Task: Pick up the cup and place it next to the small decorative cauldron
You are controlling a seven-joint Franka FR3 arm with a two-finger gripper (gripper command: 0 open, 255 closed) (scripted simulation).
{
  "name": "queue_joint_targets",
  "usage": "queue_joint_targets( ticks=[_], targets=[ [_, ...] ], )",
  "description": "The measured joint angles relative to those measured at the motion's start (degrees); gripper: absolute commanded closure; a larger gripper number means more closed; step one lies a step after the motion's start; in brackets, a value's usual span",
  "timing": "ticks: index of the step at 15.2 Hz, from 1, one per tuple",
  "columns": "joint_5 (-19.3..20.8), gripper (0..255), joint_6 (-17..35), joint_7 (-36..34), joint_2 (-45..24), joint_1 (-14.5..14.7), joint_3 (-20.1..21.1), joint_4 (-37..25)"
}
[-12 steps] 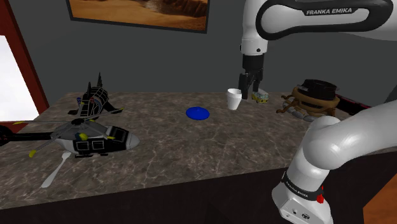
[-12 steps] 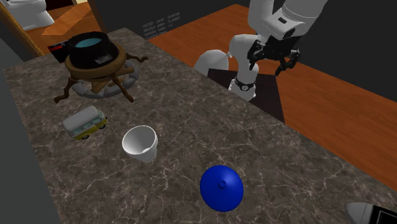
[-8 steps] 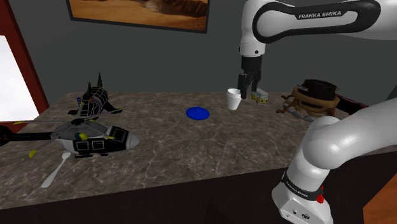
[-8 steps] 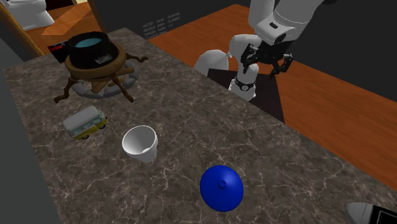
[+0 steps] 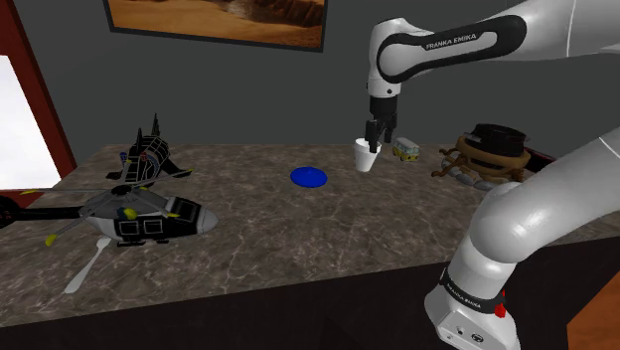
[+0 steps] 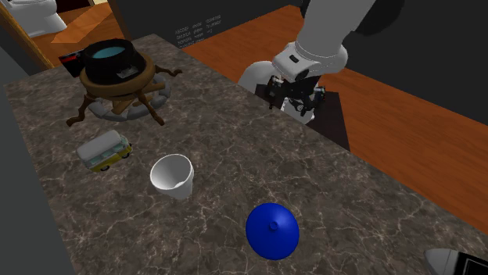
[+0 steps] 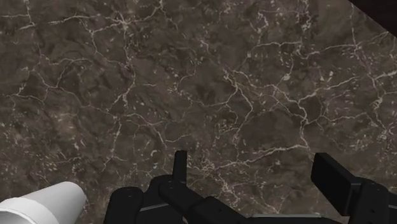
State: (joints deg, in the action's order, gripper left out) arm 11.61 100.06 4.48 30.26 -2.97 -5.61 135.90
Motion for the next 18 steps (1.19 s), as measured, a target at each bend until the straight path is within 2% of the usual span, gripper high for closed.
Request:
queue_joint_targets(
  ticks=[6,10,18],
  targets=[
    [2.42,0,7.11,5.73,-10.1,-1.99,-4.92,-4.56],
    [2.65,0,11.42,9.21,-17.44,-2.96,-7.53,-8.65],
    [-0.26,0,17.13,17.45,-34.2,-5.59,-11.5,-21.62]
  ],
)
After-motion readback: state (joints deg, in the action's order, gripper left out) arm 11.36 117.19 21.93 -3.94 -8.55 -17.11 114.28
